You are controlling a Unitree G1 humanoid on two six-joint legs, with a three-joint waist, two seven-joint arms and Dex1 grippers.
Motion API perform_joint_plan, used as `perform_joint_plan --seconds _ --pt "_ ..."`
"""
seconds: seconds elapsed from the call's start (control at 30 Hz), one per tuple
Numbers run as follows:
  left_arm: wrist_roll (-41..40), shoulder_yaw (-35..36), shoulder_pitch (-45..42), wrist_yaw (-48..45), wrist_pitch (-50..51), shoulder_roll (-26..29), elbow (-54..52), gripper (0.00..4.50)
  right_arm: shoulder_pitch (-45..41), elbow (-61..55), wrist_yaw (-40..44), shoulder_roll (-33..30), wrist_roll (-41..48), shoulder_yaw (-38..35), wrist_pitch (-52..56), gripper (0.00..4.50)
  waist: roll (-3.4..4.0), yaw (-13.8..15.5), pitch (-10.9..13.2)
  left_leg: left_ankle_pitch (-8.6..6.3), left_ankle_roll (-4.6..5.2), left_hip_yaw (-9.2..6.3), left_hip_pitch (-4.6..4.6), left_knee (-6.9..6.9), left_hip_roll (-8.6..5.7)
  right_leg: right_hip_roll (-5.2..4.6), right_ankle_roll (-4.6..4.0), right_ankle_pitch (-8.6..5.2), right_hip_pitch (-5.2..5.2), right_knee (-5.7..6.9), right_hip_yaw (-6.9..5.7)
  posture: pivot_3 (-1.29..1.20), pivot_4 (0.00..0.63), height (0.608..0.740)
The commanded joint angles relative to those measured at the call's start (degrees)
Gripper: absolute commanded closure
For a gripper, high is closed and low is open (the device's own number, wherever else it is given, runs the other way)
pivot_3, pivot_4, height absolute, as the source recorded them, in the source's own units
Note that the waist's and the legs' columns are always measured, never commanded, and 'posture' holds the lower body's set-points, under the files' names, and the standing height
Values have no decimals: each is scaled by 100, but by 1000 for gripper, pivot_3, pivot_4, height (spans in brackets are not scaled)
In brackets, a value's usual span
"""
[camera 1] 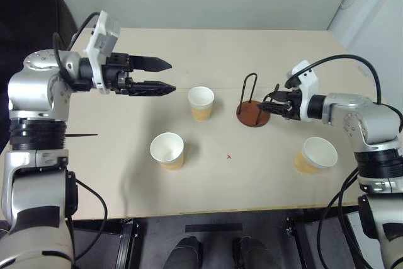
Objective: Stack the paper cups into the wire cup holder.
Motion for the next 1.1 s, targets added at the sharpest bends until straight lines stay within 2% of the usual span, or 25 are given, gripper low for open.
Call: perform_joint_plan --seconds 0.03,0.23,0.27,0.43,0.63,0.87,1.1 --pt "-34 52 -167 -46 -81 39 -4 519 -57 -222 -164 99 56 -231 31 2156 0 0 0 0 0 0 0 0 0 0 0 0 0 0 0 0 150 740" --pt "-39 66 -178 -22 -102 43 29 519 195 -565 -523 479 76 -217 240 4285 0 0 0 0 0 -1 0 -2 0 0 0 0 -2 0 0 0 150 740" --pt "-39 68 -178 -18 -104 43 33 519 220 -590 -582 547 75 -228 263 4480 0 0 0 0 0 0 -1 -2 0 0 0 0 -2 -1 0 0 150 740" --pt "-38 79 -168 -6 -114 57 33 519 292 -682 -776 741 67 -260 332 4480 -2 -2 -1 0 0 -1 -1 1 0 0 0 0 -2 1 0 0 150 740" --pt "-24 77 -180 -4 -117 75 58 519 239 -679 -678 637 127 -329 352 4480 -2 -1 -1 0 0 -1 -1 1 0 0 0 0 -2 0 0 0 150 740" --pt "-19 -134 -258 -317 66 113 107 519 348 -1677 637 -226 617 -121 223 4480 -1 10 -1 0 -1 -1 -17 -1 -1 0 0 0 -13 -6 -1 0 150 740" --pt "35 -357 -380 -576 71 100 201 519 392 -2700 1382 -882 915 207 208 4480 -1 0 -1 1 -3 0 -23 -2 0 0 0 0 -19 -5 1 0 150 740"
